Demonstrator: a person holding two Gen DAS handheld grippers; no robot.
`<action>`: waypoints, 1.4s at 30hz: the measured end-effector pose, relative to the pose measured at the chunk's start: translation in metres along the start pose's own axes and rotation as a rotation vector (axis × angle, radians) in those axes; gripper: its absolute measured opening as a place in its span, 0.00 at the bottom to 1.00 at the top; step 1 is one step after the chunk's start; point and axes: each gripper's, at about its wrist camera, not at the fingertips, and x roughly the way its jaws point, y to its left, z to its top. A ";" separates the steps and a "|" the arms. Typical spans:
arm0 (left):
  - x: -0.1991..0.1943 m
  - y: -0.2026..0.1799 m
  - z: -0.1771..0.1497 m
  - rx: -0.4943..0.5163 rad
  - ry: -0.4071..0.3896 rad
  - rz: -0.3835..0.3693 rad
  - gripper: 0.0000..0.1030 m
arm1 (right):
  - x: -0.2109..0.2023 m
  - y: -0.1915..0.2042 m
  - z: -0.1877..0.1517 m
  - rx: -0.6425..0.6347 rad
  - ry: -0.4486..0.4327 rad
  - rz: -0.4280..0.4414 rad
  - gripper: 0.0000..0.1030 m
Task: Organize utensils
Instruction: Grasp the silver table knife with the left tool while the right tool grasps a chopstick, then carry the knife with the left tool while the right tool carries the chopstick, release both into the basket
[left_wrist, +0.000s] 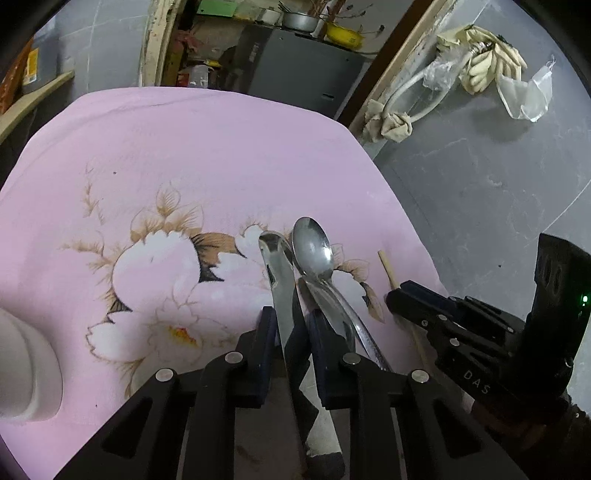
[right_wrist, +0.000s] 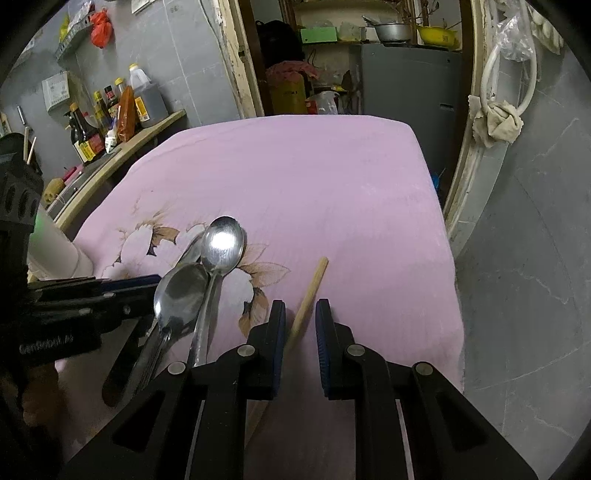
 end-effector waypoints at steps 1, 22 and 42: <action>0.000 -0.001 0.000 0.004 0.002 0.004 0.17 | 0.001 -0.001 0.001 0.009 0.002 -0.001 0.15; -0.009 -0.015 -0.005 0.015 0.079 0.094 0.14 | 0.006 0.014 0.018 0.129 0.158 -0.086 0.04; -0.058 0.000 -0.045 0.006 -0.010 0.067 0.02 | -0.049 0.019 -0.017 0.263 -0.030 0.050 0.04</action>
